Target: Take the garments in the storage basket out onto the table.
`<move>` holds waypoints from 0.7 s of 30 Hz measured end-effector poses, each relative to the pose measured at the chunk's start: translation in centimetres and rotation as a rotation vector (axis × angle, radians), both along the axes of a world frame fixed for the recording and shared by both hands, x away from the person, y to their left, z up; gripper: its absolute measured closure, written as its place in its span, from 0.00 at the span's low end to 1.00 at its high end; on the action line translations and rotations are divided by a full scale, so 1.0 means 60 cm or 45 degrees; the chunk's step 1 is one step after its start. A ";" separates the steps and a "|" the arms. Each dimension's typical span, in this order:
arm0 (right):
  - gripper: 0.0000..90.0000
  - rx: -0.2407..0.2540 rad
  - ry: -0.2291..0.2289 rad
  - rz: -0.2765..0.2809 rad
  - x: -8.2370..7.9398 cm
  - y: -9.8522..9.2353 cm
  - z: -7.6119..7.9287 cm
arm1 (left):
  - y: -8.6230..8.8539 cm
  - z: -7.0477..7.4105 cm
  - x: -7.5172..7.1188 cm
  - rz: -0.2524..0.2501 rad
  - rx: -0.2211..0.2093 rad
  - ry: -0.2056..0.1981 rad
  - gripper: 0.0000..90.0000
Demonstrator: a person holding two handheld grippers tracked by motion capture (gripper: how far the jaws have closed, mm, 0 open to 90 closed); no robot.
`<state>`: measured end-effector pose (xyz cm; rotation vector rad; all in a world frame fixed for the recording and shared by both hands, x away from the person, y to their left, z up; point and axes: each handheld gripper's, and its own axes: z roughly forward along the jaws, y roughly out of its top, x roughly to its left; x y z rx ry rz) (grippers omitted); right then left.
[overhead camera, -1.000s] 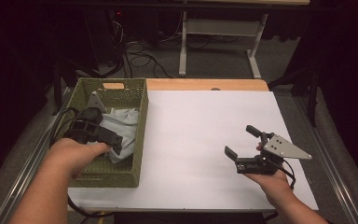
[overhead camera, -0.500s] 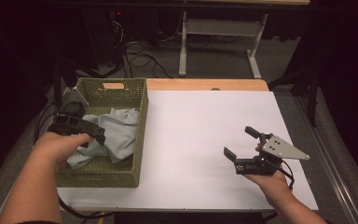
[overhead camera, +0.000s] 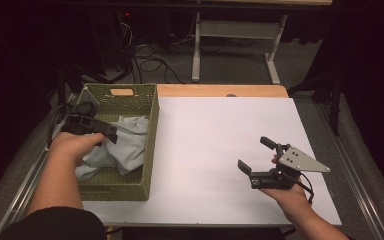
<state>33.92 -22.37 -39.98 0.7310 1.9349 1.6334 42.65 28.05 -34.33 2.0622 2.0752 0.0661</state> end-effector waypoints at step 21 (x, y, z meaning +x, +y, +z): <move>0.01 -0.017 -0.003 0.026 -0.002 0.005 -0.001 | 0.000 -0.165 0.076 -0.070 0.066 0.103 0.00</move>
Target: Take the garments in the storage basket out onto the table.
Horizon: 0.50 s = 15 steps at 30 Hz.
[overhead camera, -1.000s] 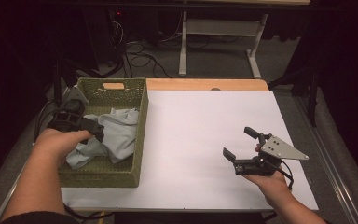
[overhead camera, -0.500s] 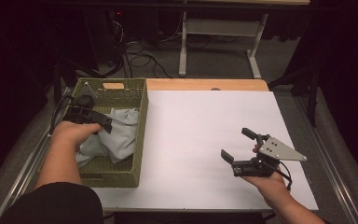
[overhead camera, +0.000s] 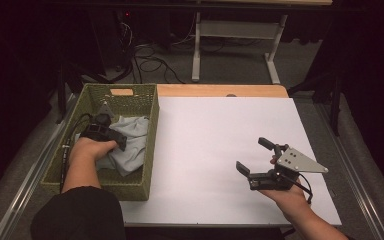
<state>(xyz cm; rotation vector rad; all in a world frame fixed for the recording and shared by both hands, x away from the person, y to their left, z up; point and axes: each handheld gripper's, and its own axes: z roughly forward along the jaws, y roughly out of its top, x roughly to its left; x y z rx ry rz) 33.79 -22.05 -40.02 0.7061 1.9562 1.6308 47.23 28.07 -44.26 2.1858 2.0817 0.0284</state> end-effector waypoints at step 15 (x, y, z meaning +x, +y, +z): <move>0.01 -0.003 0.021 0.008 0.000 0.002 -0.003 | -0.012 -0.039 -0.011 -0.049 -0.007 0.077 0.01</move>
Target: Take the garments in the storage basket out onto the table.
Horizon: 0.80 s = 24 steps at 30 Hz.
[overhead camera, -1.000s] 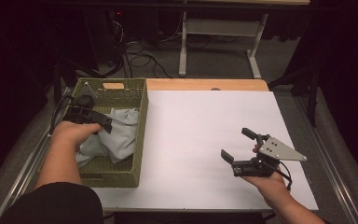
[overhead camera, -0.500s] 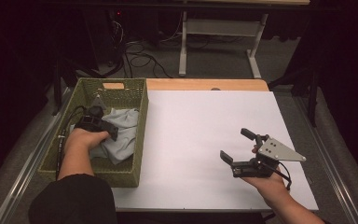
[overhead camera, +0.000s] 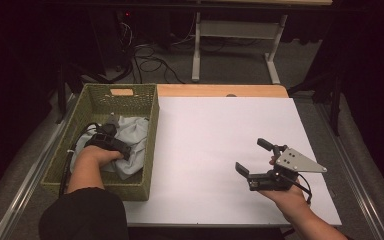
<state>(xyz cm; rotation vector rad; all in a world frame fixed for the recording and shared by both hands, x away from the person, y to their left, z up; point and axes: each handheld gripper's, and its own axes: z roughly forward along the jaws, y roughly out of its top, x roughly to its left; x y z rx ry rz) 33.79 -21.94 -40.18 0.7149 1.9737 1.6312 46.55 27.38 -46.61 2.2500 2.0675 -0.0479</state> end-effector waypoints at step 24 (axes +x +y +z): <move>0.01 -0.013 0.002 0.008 -0.002 0.005 -0.001 | -0.029 0.022 -0.015 -0.115 0.062 -0.132 0.61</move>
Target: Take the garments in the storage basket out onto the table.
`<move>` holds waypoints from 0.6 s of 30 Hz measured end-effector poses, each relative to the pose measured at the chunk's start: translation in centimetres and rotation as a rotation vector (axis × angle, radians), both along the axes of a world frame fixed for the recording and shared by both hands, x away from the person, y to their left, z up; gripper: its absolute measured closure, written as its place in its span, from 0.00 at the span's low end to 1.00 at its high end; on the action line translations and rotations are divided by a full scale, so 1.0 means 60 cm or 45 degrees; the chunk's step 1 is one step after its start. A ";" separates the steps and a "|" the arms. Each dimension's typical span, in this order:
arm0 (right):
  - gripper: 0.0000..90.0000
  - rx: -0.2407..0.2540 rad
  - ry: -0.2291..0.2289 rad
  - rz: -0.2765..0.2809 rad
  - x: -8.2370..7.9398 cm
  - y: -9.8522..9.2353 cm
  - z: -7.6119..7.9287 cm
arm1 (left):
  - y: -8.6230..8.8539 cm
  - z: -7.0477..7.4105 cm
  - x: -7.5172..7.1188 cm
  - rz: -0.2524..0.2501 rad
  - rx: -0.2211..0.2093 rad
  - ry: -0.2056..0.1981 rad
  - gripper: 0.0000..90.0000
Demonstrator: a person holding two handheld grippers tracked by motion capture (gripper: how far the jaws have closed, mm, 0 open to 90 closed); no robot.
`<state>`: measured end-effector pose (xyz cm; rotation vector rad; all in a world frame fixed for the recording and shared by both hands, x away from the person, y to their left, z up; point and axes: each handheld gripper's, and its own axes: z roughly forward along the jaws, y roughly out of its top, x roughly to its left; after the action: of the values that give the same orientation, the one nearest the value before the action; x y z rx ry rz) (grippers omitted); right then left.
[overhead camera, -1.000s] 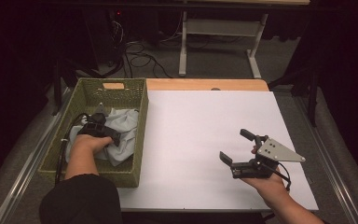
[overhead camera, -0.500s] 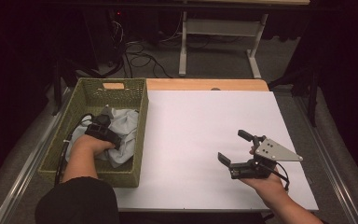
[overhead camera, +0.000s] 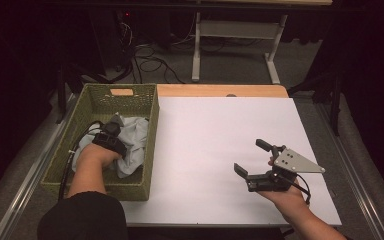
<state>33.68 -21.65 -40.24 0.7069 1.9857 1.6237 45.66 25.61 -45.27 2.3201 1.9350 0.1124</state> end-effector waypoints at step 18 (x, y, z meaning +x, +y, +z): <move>0.01 0.008 -0.006 0.017 -0.003 0.001 0.002 | -0.005 0.001 -0.010 -0.085 0.028 -0.078 0.78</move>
<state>33.48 -21.56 -40.10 0.6927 1.9868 1.6387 45.08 25.30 -45.20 2.3635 1.8351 0.1973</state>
